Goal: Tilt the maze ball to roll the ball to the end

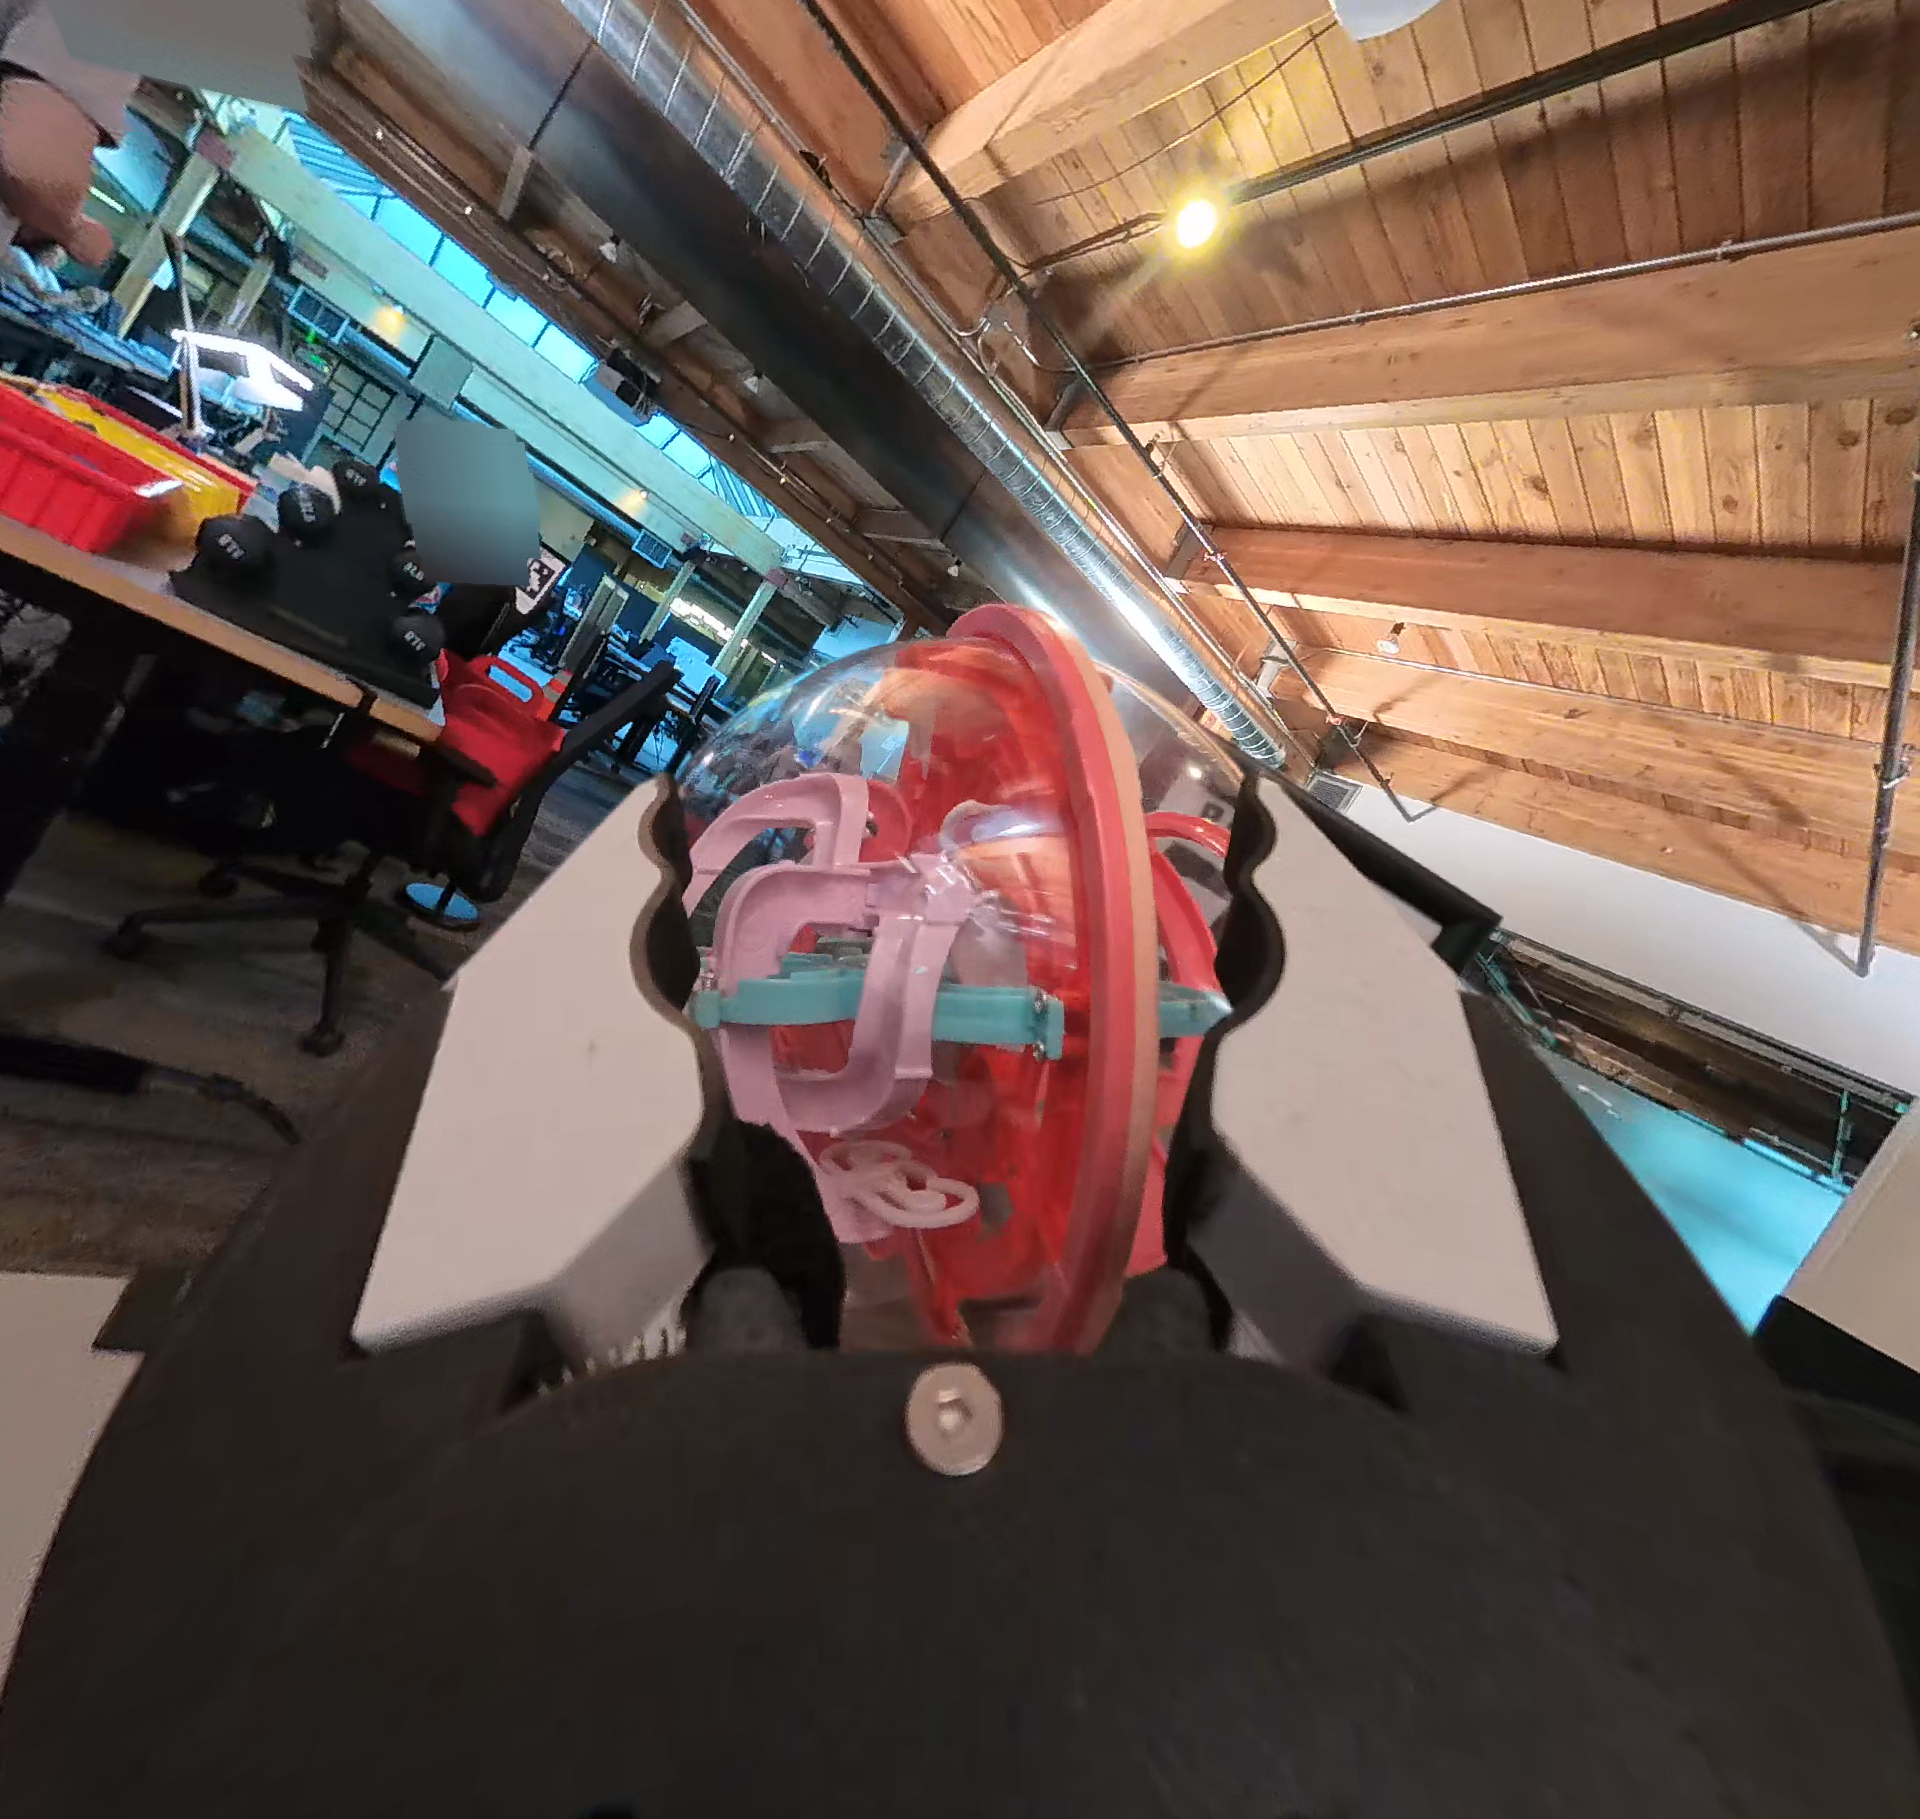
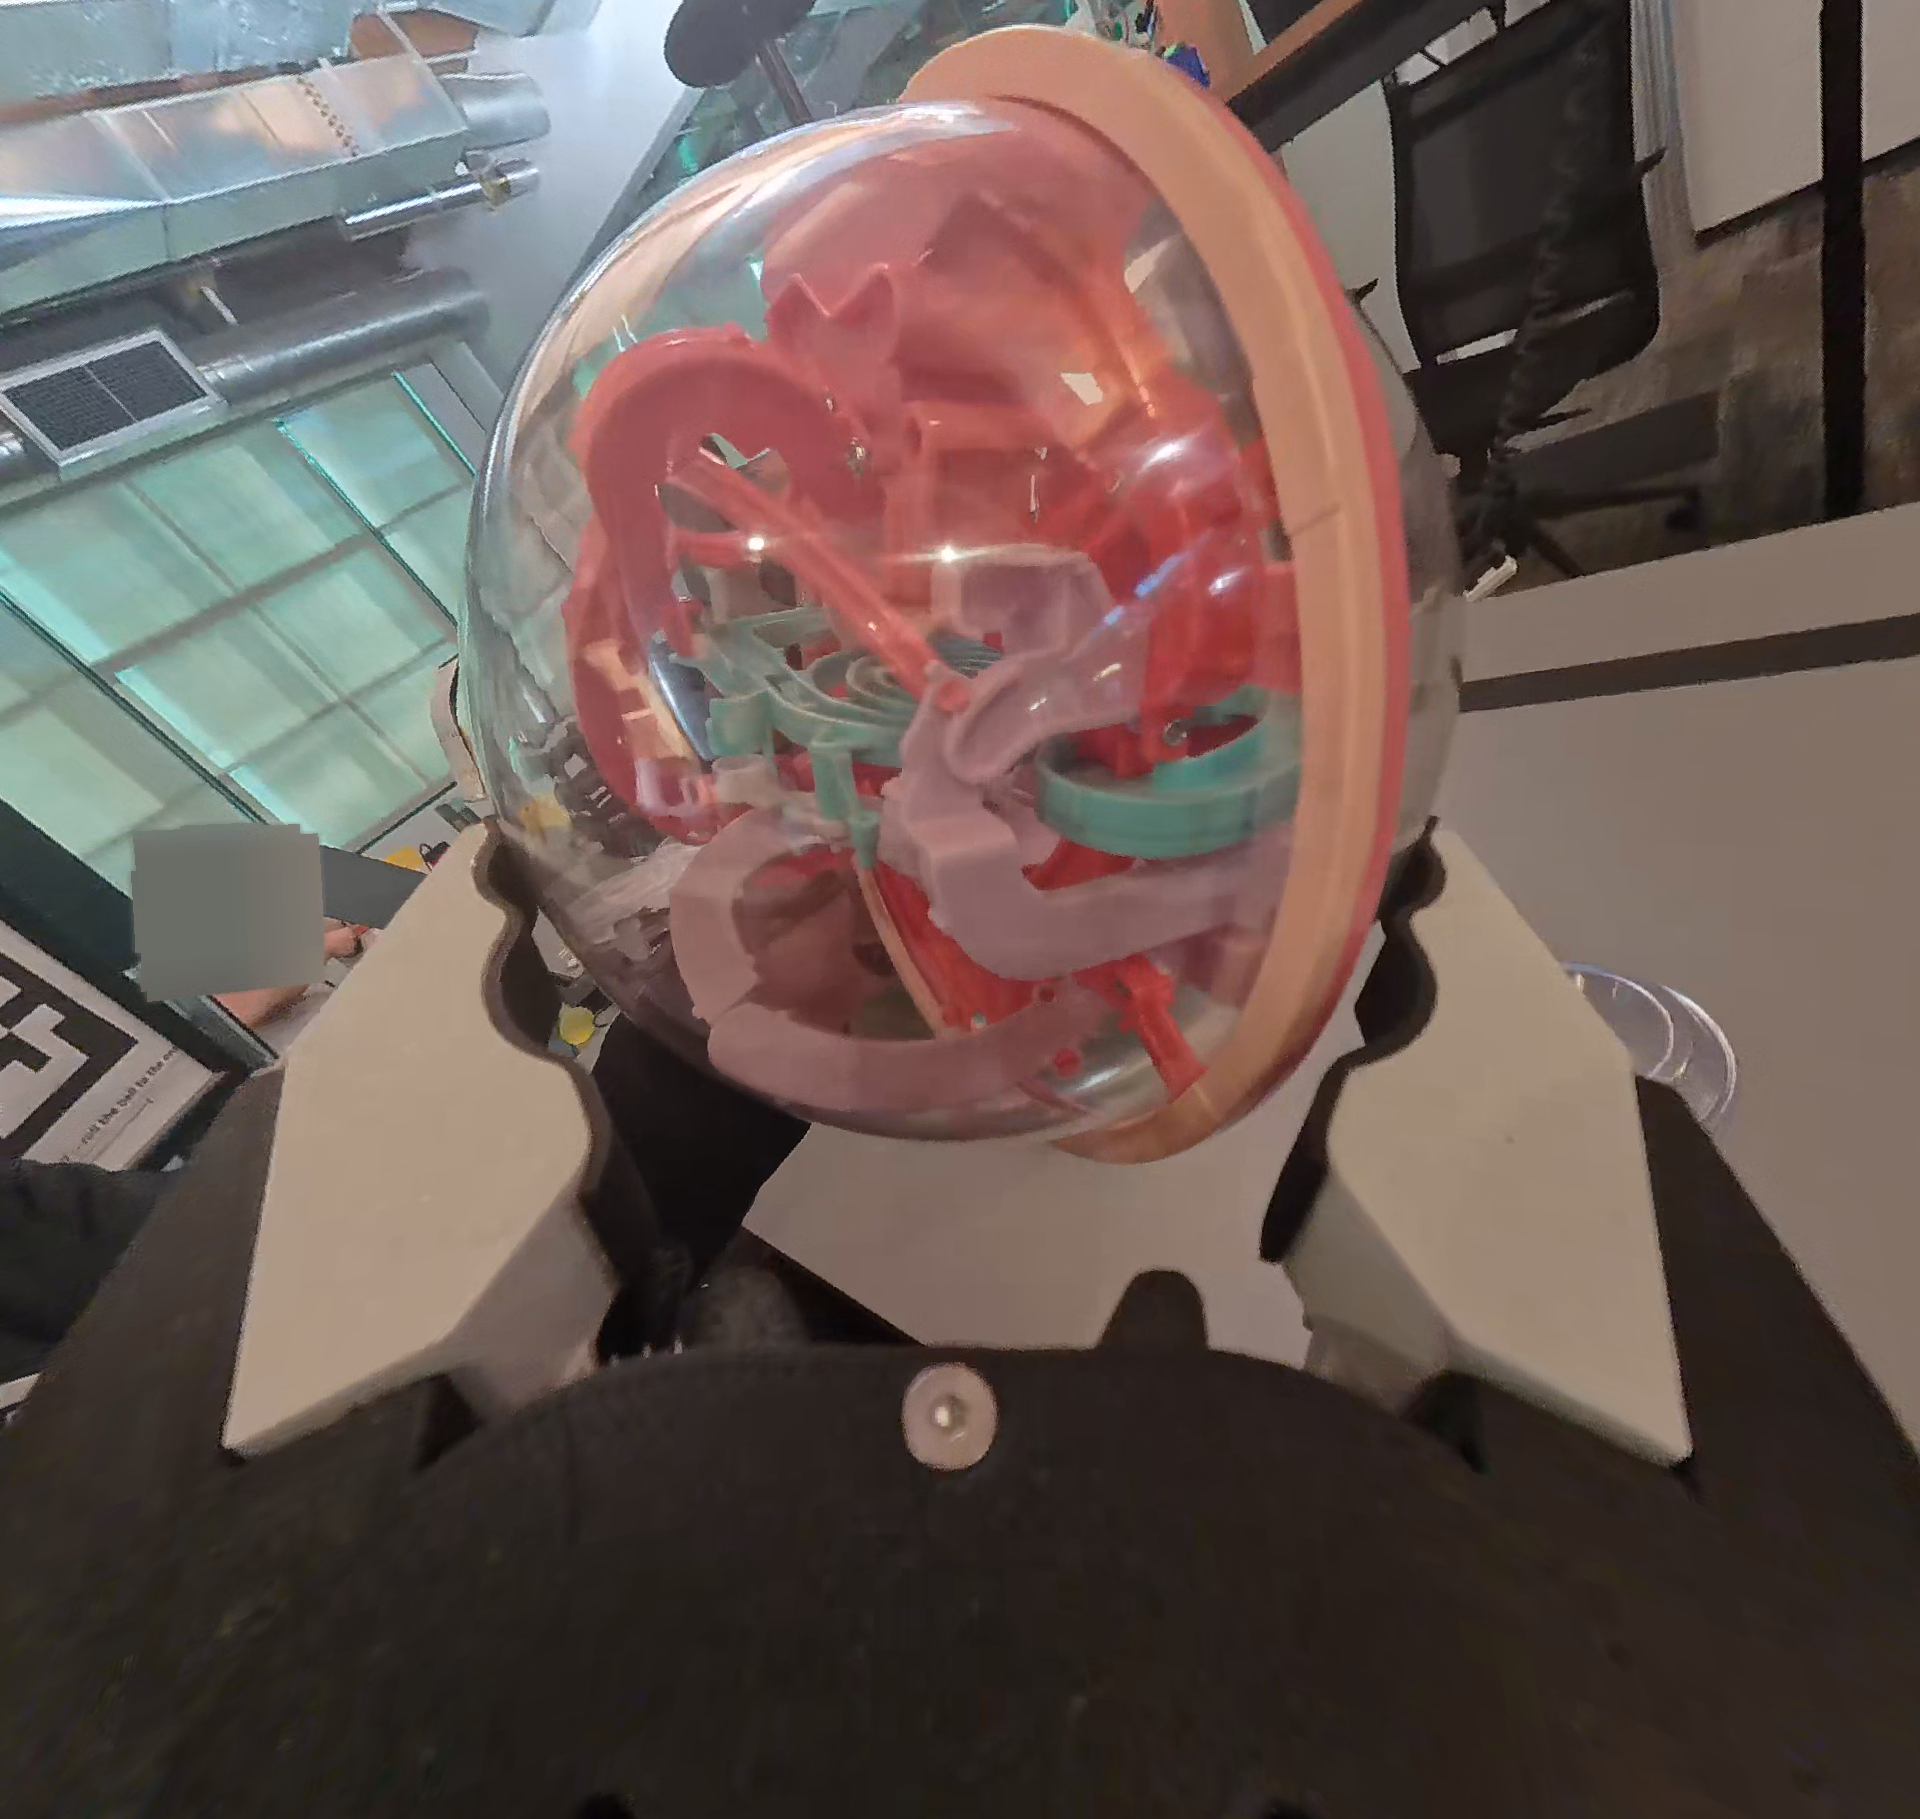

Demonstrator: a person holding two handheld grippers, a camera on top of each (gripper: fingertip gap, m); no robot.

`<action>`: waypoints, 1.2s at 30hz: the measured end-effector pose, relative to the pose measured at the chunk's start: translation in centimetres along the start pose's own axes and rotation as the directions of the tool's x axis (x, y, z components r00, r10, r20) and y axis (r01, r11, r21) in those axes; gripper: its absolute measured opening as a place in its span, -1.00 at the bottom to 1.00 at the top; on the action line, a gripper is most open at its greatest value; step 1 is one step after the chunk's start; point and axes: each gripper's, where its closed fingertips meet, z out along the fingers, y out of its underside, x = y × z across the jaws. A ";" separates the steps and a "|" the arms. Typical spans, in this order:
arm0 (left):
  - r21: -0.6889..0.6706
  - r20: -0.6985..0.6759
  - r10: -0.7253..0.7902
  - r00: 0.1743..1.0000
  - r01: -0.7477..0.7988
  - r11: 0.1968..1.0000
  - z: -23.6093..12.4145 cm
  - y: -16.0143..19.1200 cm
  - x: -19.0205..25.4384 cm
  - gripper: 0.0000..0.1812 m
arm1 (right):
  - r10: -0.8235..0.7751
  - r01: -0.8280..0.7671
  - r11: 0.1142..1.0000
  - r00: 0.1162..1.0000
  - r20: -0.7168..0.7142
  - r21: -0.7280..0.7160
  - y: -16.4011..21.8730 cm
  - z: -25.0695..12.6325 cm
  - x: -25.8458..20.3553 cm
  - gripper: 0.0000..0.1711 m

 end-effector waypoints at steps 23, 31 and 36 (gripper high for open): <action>0.068 -0.226 0.289 0.930 -0.280 0.957 1.9 -2.1 10.2 0.10 | -0.388 0.385 0.919 0.921 0.028 0.086 -4.4 -1.8 -8.2 0.82; -0.096 -0.228 0.525 0.820 -0.556 0.826 5.4 -3.3 19.5 0.09 | -0.523 0.456 0.828 0.839 0.154 0.326 -7.7 -3.5 -15.0 0.82; -0.135 -0.251 0.603 0.757 -0.644 0.753 6.4 -3.1 23.6 0.09 | -0.589 0.494 0.778 0.788 0.178 0.389 -8.5 -4.4 -18.2 0.83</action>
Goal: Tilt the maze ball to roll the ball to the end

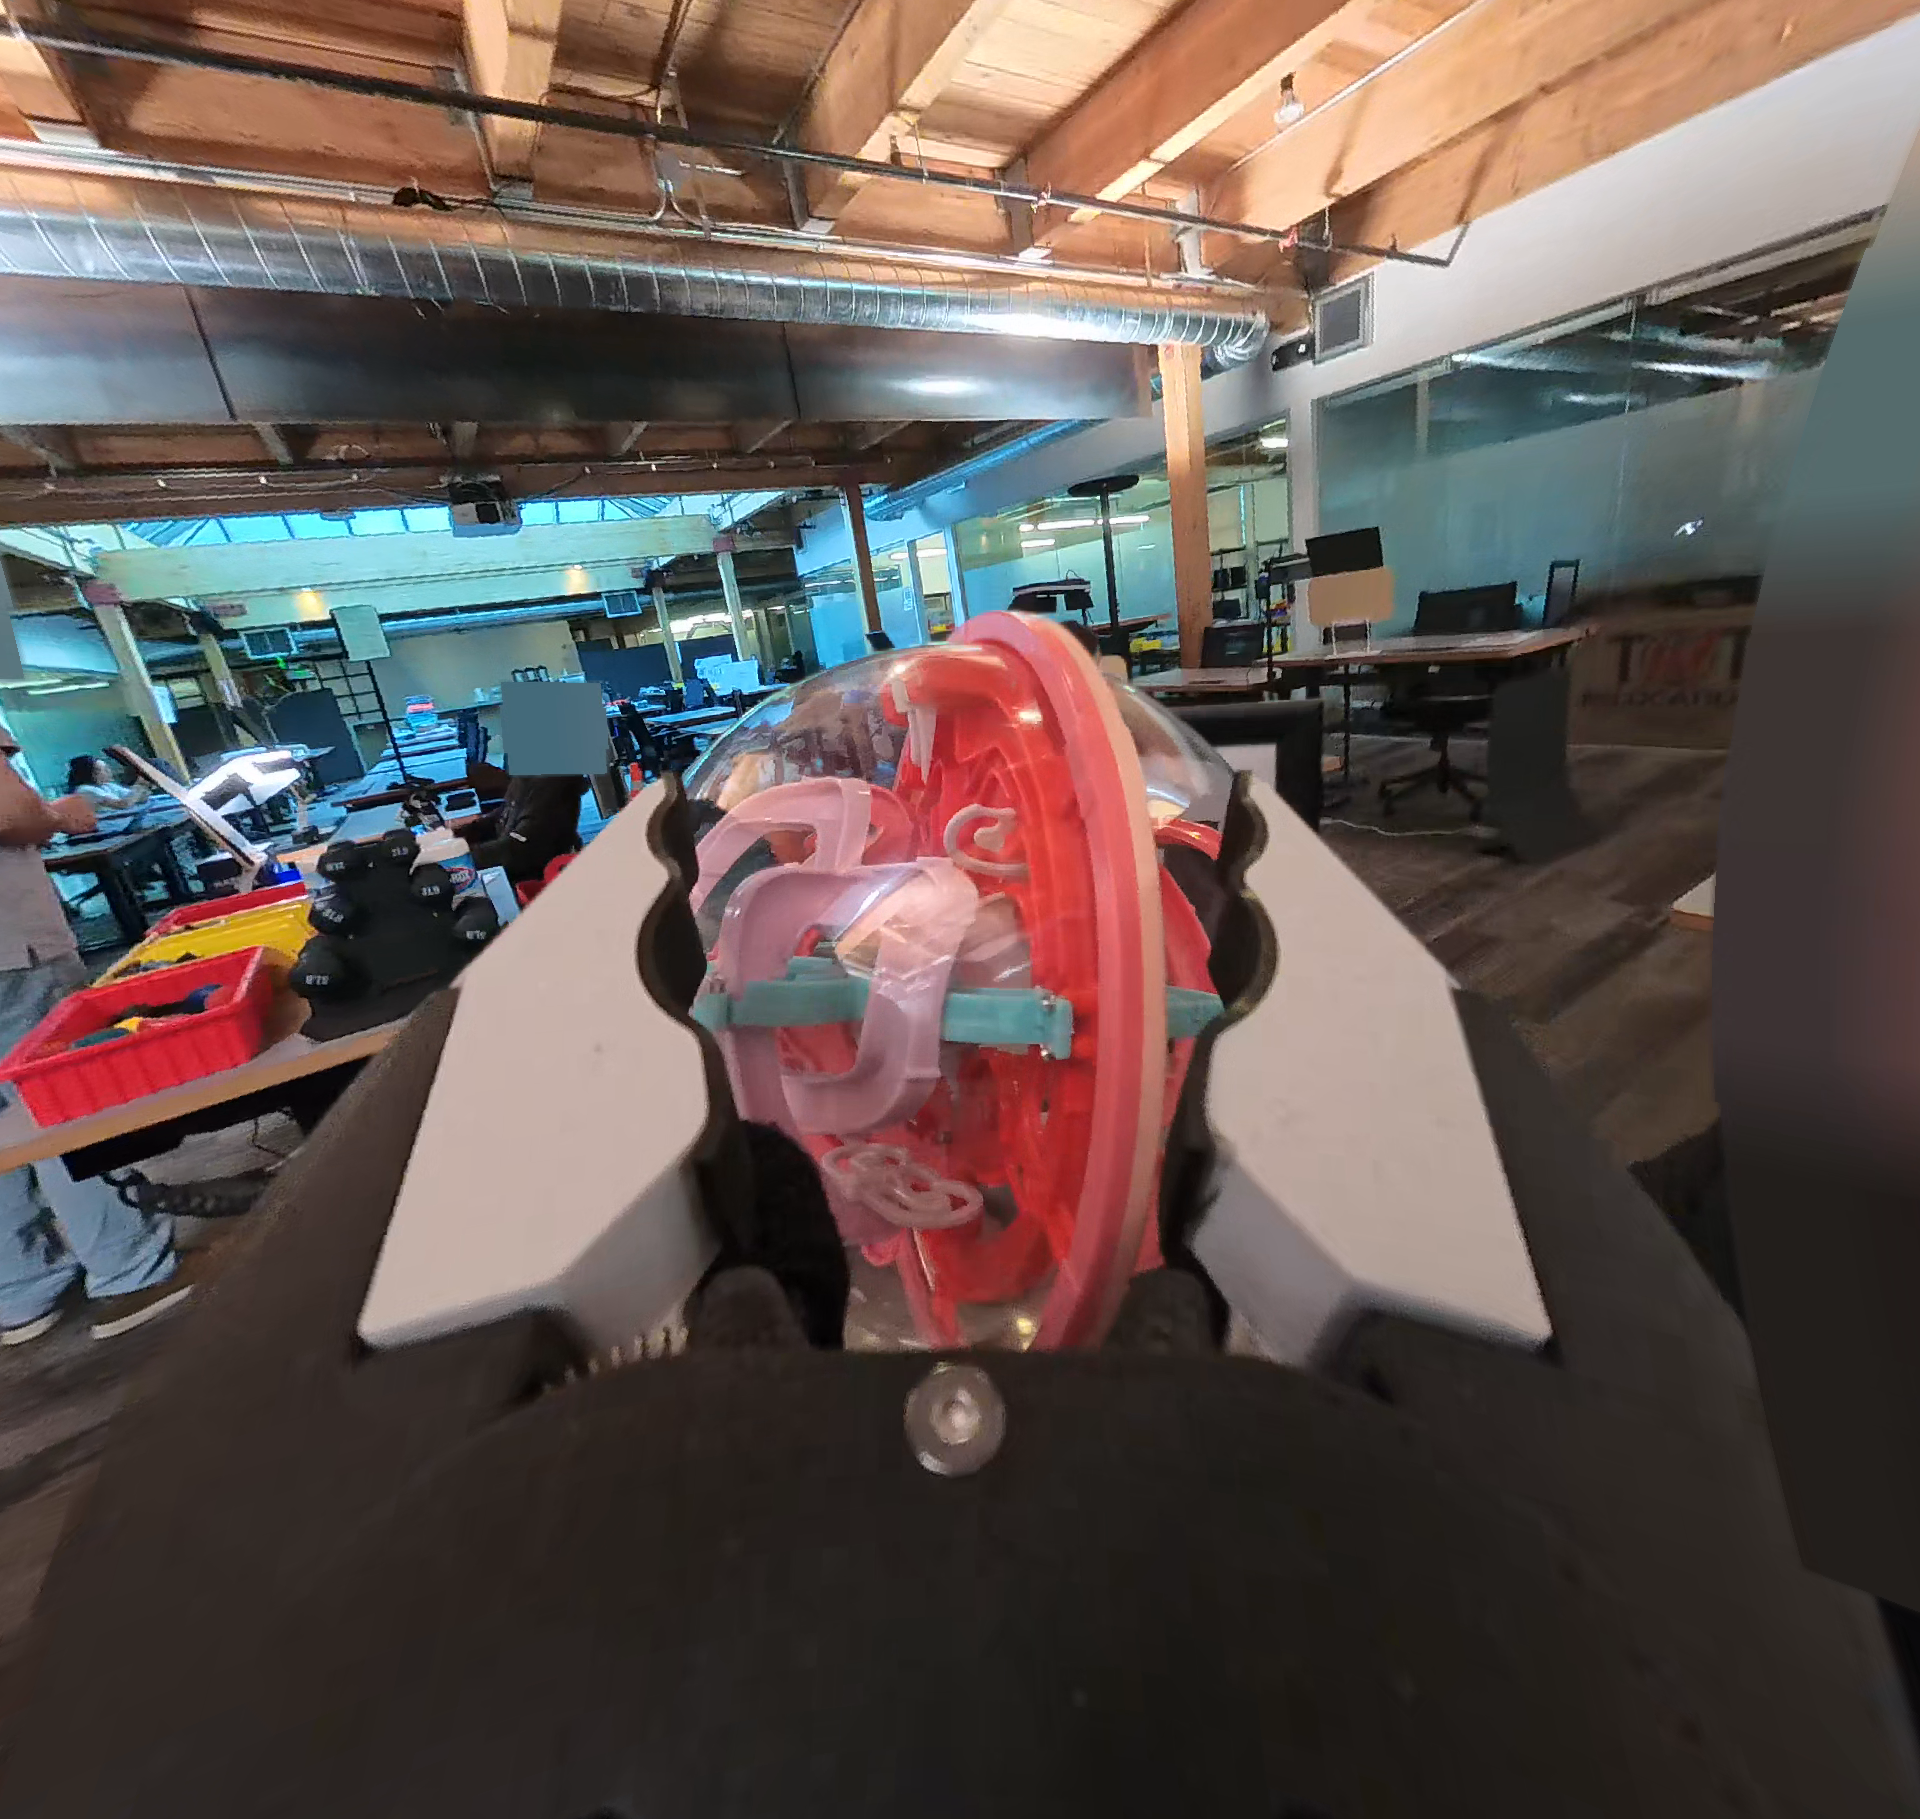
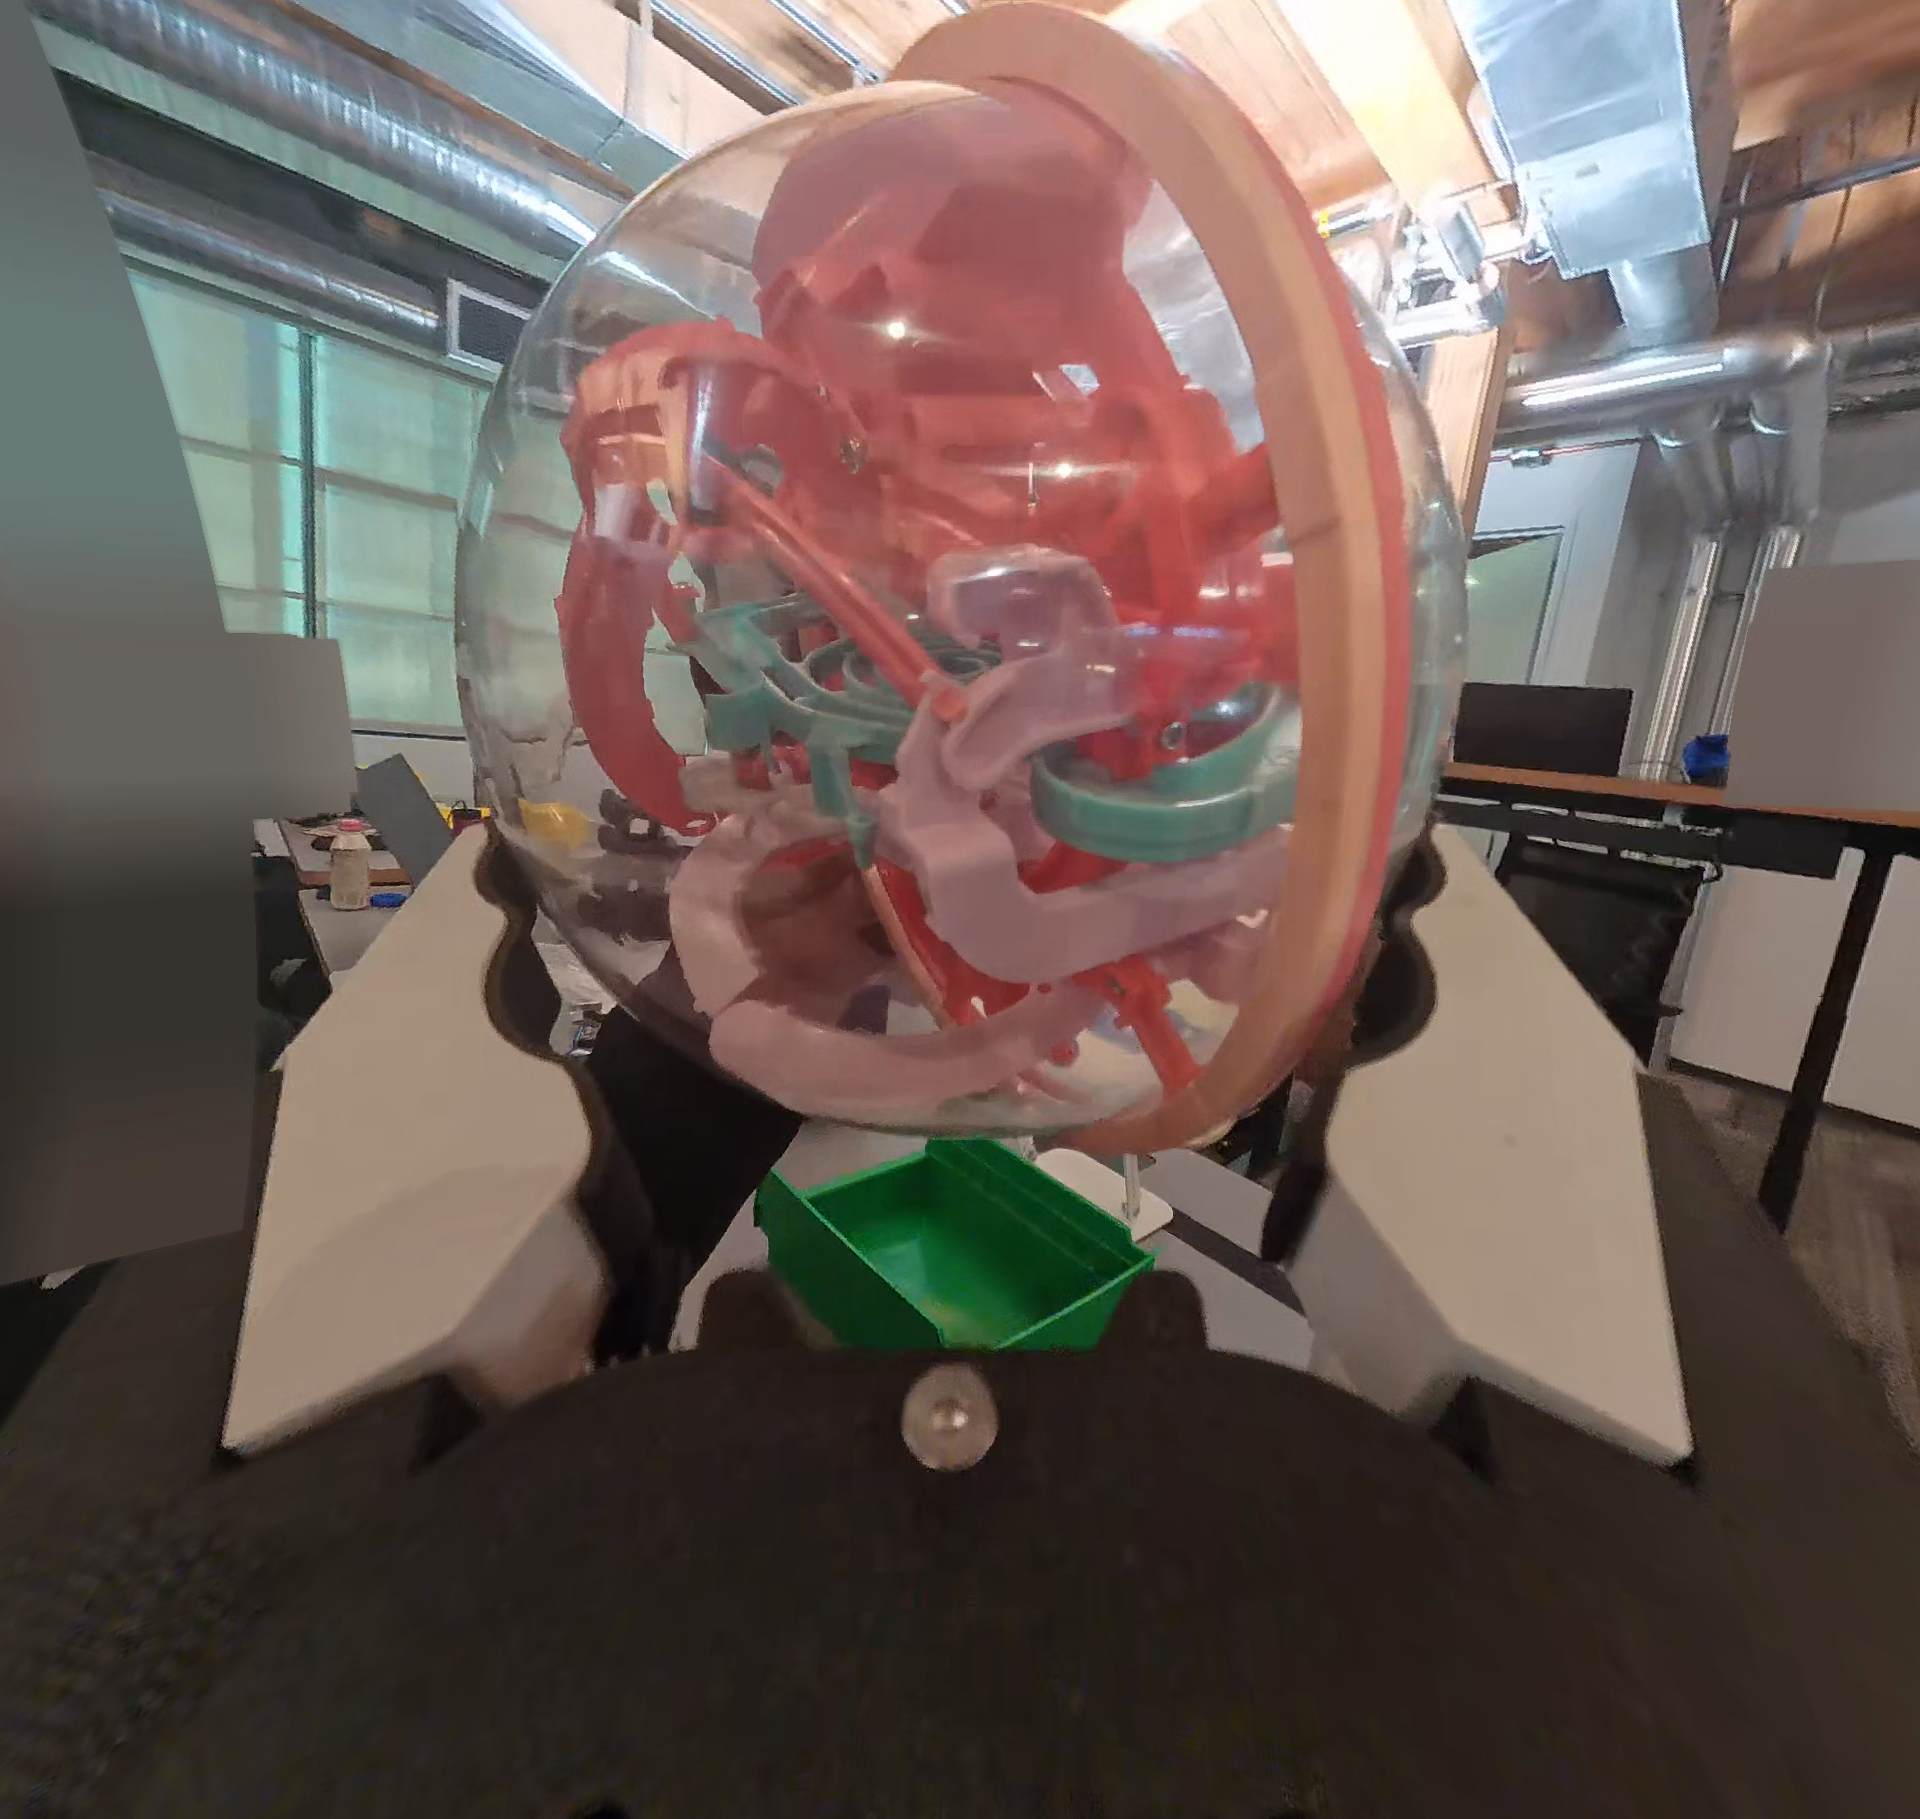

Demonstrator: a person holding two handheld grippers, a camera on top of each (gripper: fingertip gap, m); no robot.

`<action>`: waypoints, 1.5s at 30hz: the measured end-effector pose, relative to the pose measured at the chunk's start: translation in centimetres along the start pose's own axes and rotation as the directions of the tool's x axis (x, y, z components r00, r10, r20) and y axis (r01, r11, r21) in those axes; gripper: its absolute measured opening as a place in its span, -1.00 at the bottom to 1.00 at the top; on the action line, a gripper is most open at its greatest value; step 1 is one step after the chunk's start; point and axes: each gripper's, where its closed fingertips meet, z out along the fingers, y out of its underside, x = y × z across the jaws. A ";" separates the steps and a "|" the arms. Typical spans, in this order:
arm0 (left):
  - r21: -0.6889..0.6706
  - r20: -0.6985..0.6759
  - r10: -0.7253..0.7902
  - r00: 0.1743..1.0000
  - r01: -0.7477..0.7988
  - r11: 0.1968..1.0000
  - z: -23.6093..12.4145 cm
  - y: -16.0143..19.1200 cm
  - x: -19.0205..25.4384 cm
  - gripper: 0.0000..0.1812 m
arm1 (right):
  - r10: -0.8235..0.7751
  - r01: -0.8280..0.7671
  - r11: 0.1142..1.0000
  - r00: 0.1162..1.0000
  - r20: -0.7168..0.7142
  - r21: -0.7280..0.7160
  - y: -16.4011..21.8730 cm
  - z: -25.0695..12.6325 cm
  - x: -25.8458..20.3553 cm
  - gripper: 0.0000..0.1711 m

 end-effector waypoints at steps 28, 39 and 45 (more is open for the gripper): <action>0.141 0.070 -0.439 0.896 0.427 0.893 -3.8 7.9 -14.0 -0.02 | 0.386 -0.412 0.906 0.898 -0.213 -0.094 8.0 -1.0 10.6 0.82; 0.161 0.004 -0.369 0.929 0.364 0.917 -3.5 6.5 -11.4 -0.08 | 0.316 -0.335 0.937 0.934 -0.169 -0.096 6.9 -1.2 8.6 0.82; 0.161 0.031 -0.440 0.898 0.430 0.888 -5.2 10.0 -11.9 -0.08 | 0.391 -0.416 0.904 0.898 -0.200 -0.099 10.7 -2.1 8.5 0.82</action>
